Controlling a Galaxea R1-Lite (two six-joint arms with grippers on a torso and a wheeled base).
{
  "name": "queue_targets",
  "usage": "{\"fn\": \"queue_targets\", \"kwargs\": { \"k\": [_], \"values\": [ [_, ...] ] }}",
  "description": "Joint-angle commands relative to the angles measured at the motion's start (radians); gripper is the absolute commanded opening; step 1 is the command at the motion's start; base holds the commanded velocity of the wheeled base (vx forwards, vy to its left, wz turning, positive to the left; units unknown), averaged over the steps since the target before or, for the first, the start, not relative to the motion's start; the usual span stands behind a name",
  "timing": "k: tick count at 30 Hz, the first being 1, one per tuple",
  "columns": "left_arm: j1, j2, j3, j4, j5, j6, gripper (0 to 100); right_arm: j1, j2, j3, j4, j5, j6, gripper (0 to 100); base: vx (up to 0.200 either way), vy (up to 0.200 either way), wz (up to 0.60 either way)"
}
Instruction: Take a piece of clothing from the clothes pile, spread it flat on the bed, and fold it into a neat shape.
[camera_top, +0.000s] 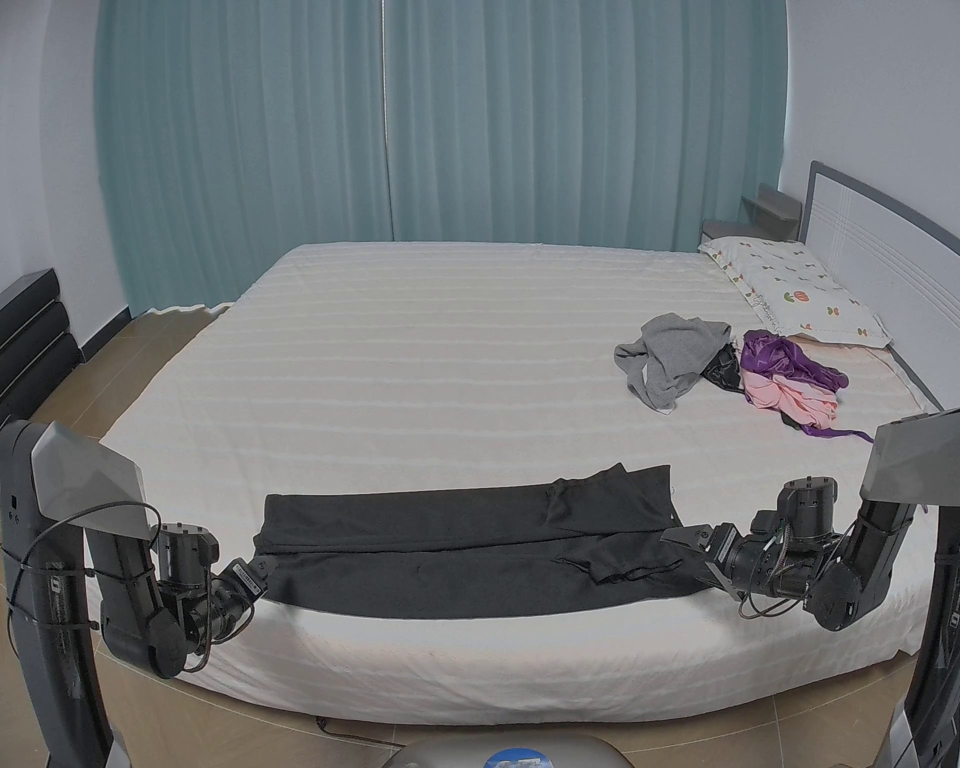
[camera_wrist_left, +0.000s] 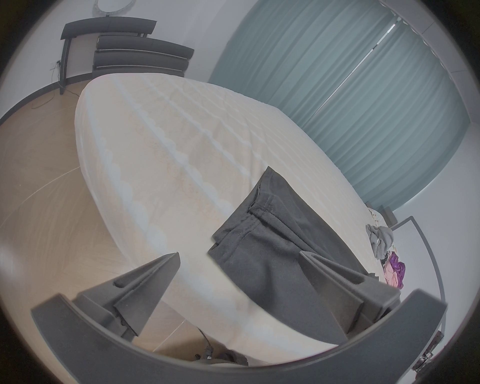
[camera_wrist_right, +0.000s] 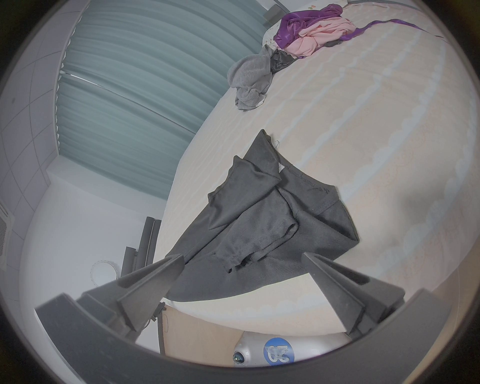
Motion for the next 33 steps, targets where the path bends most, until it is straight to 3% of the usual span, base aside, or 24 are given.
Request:
{"fn": "queue_targets", "kwargs": {
  "k": [1, 7, 8, 15, 33],
  "values": [
    [-0.007, 0.054, -0.050, 0.002, 0.003, 0.011, 100, 0.000, 0.011, 0.001, -0.003, 0.001, 0.000, 100, 0.000, 0.000, 0.00],
    [-0.007, 0.068, -0.068, 0.006, 0.004, 0.042, 100, -0.001, 0.011, -0.001, -0.003, 0.001, 0.002, 100, 0.000, 0.000, 0.00],
    [-0.007, 0.068, -0.065, 0.006, 0.006, 0.042, 0, -0.001, 0.011, 0.001, -0.003, 0.001, 0.002, 100, 0.000, 0.000, 0.00],
    [0.006, 0.066, -0.027, 0.000, 0.058, 0.042, 0, -0.001, 0.011, 0.008, -0.004, 0.000, 0.002, 100, 0.000, 0.000, 0.00],
    [0.026, -0.003, 0.055, -0.004, 0.059, 0.041, 0, 0.020, -0.020, 0.033, 0.008, -0.025, 0.005, 100, 0.000, 0.000, 0.00]
  ]
}}
